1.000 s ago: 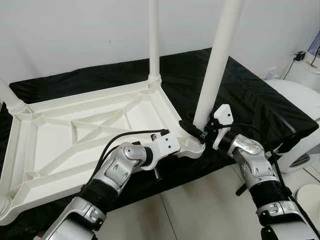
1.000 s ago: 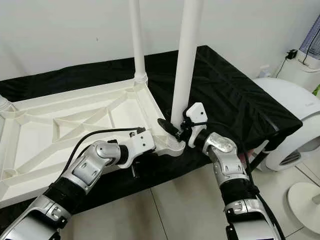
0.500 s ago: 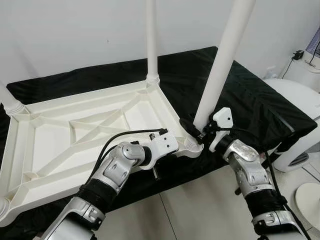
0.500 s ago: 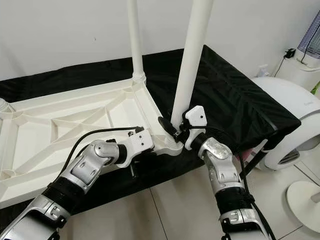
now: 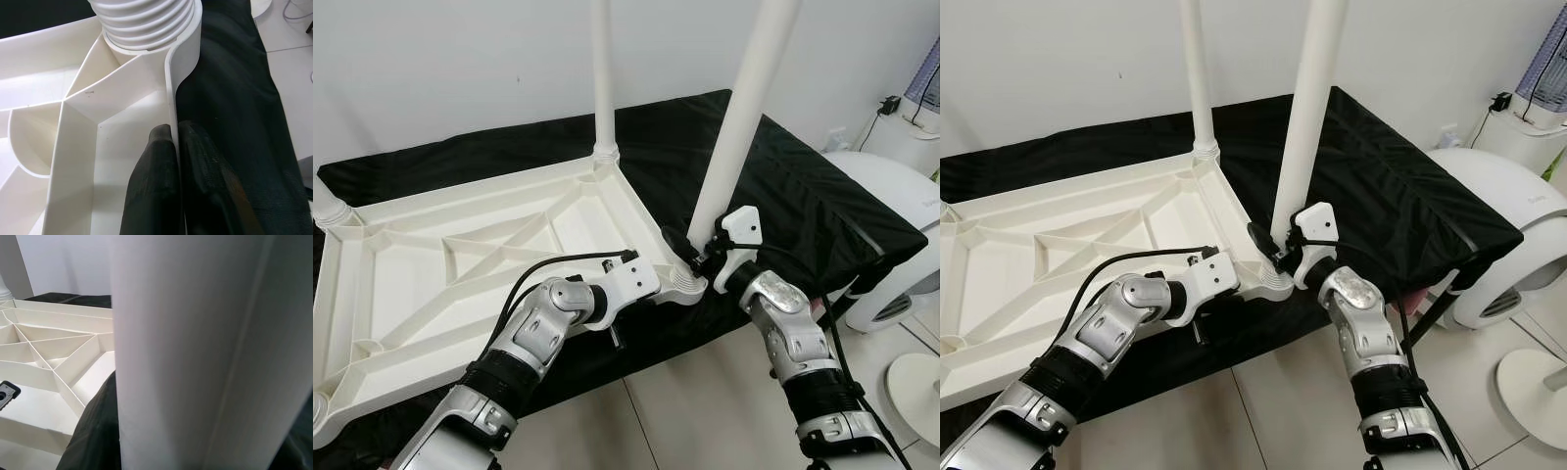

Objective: Building children table

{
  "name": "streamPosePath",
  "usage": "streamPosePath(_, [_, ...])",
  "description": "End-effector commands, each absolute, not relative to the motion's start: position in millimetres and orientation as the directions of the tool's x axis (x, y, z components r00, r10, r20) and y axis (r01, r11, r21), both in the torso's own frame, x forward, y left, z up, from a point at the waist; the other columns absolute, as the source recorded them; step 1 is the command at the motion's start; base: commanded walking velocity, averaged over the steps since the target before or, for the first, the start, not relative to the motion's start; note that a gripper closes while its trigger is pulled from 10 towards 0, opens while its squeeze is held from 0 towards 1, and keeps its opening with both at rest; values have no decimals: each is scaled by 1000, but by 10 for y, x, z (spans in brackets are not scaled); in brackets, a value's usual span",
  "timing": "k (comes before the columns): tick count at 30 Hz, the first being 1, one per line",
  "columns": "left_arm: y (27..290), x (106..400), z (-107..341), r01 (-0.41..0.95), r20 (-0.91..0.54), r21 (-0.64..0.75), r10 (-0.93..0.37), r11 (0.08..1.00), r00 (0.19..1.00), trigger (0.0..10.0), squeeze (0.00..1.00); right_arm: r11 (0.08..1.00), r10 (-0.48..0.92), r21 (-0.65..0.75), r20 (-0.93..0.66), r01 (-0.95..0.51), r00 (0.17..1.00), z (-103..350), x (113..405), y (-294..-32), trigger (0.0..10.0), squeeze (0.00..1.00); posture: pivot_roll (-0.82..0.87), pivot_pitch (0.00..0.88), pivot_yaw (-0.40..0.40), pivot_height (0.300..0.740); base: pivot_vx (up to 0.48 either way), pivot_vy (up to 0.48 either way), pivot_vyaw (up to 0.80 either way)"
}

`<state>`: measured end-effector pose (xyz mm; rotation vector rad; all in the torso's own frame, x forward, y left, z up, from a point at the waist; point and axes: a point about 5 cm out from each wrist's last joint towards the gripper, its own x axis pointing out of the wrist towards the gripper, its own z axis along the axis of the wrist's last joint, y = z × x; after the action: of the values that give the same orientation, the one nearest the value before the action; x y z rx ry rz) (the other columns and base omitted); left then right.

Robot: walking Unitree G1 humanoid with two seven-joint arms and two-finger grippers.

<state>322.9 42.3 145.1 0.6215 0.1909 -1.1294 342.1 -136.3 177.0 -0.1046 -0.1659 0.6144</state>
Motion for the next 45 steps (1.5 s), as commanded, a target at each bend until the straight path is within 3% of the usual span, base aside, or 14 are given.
streamPosePath(1, [395,3200,1436,879,-418,378,-793,292,443,10000,0,853,514,-47,-92,-520,853,1294,3391,-1445,10000,0,-93,103,49,740,0,0,0])
streamPosePath(25, [420,3209,1443,876,-417,379,-789,299,451,10000,0,892,445,-48,-80,-450,892,1337,3386,-1322,10000,0,-91,111,53,740,0,0,0])
streamPosePath(29, [419,3205,1439,876,-418,379,-789,299,450,10000,0,915,401,-19,-60,-403,914,1341,3369,-1270,10000,0,-92,111,53,740,0,0,0])
streamPosePath(32, [410,3207,1444,876,-416,380,-791,297,449,10000,0,958,287,21,-19,-287,958,1382,3359,-1187,10000,0,-92,111,53,740,0,0,0])
streamPosePath(45, [407,3205,1448,876,-415,382,-791,296,449,10000,0,987,151,53,40,-153,988,1465,3295,-1046,10000,0,-90,112,50,740,0,0,0])
